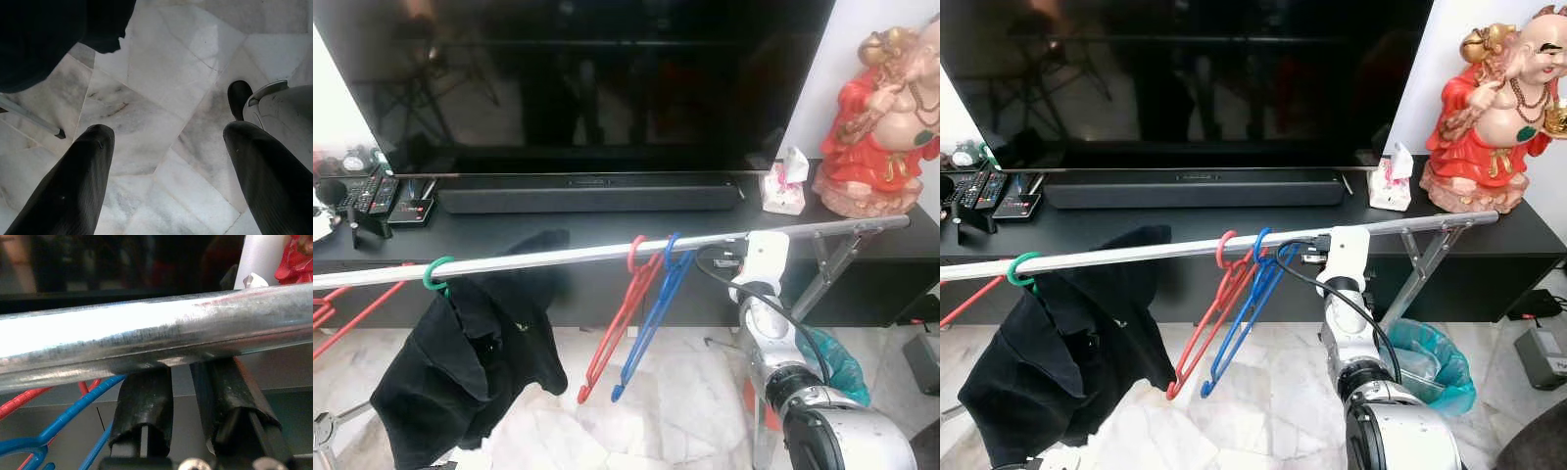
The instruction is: Hang hanger
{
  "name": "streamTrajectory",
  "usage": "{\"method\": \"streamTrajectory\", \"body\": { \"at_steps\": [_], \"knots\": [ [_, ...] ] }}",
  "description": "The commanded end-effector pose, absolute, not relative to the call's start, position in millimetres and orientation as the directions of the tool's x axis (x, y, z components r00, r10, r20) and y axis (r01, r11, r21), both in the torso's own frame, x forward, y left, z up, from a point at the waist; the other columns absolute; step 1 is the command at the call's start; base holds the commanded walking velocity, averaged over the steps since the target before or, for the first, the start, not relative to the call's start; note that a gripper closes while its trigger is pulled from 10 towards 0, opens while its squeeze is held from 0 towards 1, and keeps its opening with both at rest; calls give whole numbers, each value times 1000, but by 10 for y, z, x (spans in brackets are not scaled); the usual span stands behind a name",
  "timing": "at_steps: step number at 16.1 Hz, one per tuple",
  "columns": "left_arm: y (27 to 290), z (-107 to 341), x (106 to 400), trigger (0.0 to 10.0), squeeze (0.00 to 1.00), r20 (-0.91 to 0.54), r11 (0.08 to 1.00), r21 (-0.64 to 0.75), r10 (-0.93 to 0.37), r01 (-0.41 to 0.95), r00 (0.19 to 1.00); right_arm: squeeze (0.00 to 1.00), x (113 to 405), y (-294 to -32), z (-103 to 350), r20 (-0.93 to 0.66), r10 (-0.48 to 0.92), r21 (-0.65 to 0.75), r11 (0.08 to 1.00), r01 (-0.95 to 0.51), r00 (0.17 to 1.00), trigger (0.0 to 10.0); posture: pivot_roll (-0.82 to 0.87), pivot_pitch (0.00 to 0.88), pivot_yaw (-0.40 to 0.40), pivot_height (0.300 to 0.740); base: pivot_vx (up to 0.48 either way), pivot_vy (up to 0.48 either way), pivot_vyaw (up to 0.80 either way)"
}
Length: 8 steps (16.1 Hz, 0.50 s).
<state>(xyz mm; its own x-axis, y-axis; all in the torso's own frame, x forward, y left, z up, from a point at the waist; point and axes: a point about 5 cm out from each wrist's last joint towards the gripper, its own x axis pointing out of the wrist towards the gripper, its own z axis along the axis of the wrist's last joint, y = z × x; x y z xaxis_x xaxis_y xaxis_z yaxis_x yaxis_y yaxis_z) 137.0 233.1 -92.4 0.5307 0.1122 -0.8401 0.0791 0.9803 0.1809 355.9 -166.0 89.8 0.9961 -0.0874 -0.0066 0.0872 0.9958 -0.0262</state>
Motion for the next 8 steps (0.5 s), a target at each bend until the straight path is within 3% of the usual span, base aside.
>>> {"method": "streamTrajectory", "body": {
  "at_steps": [1, 8],
  "knots": [
    [2364, -921, 1356, 10000, 0, -841, 974, 205, 124, 97, 527, 0, 3611, -1626, 1066, 89, -70, -25, 997, 73, 994, 10000, 13, 0, 25, 740, 0, 0, 0],
    [2365, -919, 1360, 10000, 0, -840, 973, 205, 123, 101, 528, 0, 3621, -1598, 1178, 171, -63, -20, 997, 68, 983, 10000, 10, 0, 28, 740, 0, 0, 0]
  ]
}}
